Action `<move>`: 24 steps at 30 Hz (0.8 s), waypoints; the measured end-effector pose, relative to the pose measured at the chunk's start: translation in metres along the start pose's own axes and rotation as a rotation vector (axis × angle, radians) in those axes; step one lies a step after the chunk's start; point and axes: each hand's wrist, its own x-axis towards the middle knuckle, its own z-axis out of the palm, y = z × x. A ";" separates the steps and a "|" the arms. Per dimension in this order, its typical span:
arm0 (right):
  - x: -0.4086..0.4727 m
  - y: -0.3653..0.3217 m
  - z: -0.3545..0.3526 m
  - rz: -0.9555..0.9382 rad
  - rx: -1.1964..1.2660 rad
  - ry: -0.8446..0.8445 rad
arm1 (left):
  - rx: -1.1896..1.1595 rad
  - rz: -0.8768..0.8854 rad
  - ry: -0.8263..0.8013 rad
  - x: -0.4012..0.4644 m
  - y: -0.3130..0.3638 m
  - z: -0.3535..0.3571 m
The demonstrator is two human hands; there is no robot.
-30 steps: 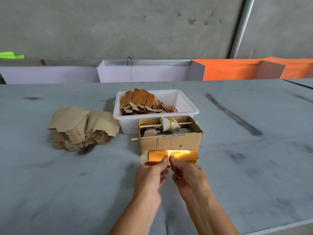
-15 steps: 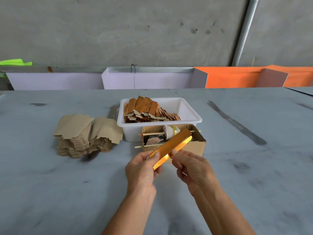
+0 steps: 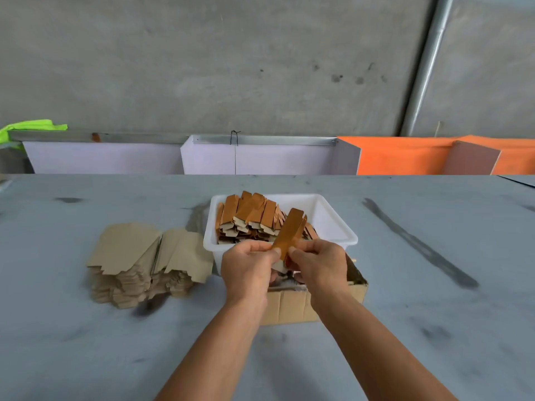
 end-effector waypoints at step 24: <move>0.144 0.003 0.095 -0.071 -0.597 0.031 | 0.435 0.264 -0.040 0.123 -0.014 0.015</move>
